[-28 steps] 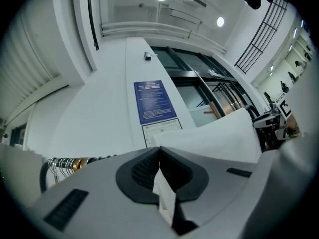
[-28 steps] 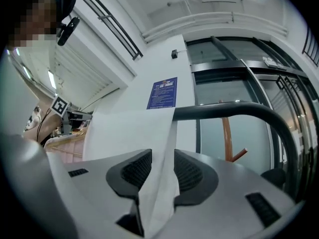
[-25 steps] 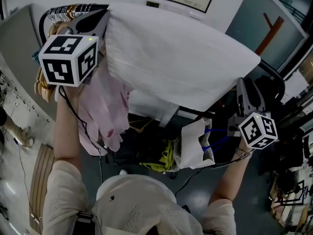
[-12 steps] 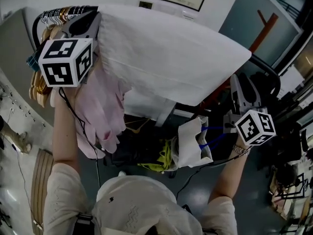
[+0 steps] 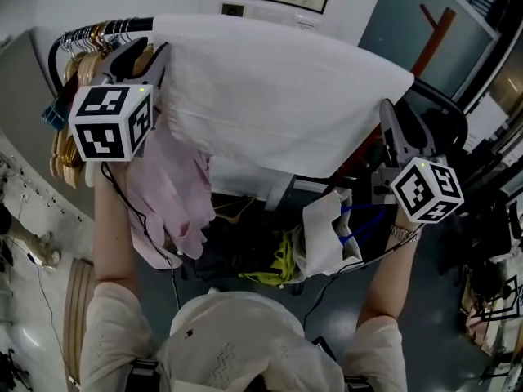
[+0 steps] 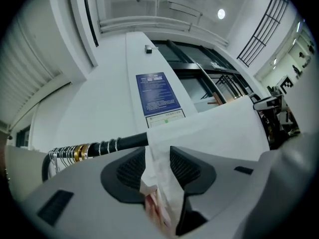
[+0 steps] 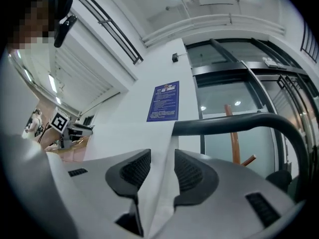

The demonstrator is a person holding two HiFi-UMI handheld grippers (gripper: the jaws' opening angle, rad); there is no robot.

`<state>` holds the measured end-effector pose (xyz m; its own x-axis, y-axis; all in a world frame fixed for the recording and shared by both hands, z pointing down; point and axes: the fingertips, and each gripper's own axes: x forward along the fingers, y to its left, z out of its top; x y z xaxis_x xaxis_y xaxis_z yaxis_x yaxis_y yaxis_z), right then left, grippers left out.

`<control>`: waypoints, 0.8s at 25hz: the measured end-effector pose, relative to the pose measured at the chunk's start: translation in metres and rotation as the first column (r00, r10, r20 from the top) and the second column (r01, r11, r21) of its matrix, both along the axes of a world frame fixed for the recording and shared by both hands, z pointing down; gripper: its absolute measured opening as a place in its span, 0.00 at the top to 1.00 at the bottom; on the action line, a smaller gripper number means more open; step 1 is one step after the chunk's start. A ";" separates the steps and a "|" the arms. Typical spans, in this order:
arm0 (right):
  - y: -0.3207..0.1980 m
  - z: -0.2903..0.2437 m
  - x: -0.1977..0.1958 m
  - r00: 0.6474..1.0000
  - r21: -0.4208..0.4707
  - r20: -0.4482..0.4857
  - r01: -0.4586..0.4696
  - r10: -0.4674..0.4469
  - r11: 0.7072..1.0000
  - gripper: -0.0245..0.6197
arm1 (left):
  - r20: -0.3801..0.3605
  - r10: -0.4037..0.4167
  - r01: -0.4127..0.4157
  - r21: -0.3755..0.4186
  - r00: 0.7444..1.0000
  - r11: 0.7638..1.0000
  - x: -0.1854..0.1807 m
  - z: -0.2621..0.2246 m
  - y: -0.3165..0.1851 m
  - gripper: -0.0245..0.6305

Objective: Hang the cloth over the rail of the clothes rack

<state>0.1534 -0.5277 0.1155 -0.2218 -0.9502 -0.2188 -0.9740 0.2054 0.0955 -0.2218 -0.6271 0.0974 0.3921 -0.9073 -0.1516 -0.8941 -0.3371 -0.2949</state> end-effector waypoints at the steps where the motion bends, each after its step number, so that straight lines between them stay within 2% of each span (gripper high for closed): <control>1: -0.003 0.000 -0.001 1.000 -0.009 -0.010 0.006 -0.006 1.000 0.74 | 0.001 0.002 -0.002 -0.001 1.000 1.000 0.001 0.001 -0.002 0.75; 4: -0.008 0.000 -0.008 0.998 -0.033 -0.011 0.062 -0.063 0.998 0.75 | -0.056 0.084 -0.086 -0.036 0.995 0.996 0.008 0.004 0.000 0.75; 5: -0.008 -0.002 -0.007 0.998 -0.032 0.000 0.061 -0.061 0.998 0.85 | -0.070 0.094 -0.097 -0.041 0.993 0.994 0.008 0.003 0.001 0.75; 6: -0.006 -0.006 -0.004 0.998 -0.025 0.014 0.055 -0.054 0.998 0.91 | -0.071 0.086 -0.089 -0.039 0.994 0.995 0.006 0.002 0.001 0.79; 7: -0.004 -0.010 0.000 0.999 -0.016 0.030 0.046 -0.045 0.999 0.93 | -0.066 0.072 -0.074 -0.030 0.995 0.997 0.005 0.001 0.001 0.88; 8: -0.002 -0.015 0.004 0.998 -0.007 0.043 0.036 -0.035 0.999 0.93 | -0.062 0.062 -0.063 -0.021 0.996 0.998 0.005 -0.001 0.002 0.92; 11: 0.003 -0.025 0.017 0.998 0.011 0.060 0.006 -0.007 1.000 0.93 | -0.067 0.071 -0.071 -0.003 0.995 0.997 0.010 -0.005 0.004 0.92; 16: 0.009 -0.022 0.018 0.997 0.034 0.077 0.026 -0.029 0.999 0.93 | -0.055 0.069 -0.069 0.011 0.996 0.998 0.020 -0.007 0.002 0.92; 20: 0.012 -0.008 0.013 0.999 0.014 0.024 0.022 -0.022 1.000 0.89 | -0.072 0.051 -0.049 0.031 0.996 0.998 0.017 -0.003 0.005 0.92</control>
<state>0.1661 -0.5159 0.1074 -0.2372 -0.9421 -0.2371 -0.9713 0.2257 0.0751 -0.2048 -0.6224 0.0946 0.4240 -0.8817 -0.2071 -0.8956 -0.3742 -0.2404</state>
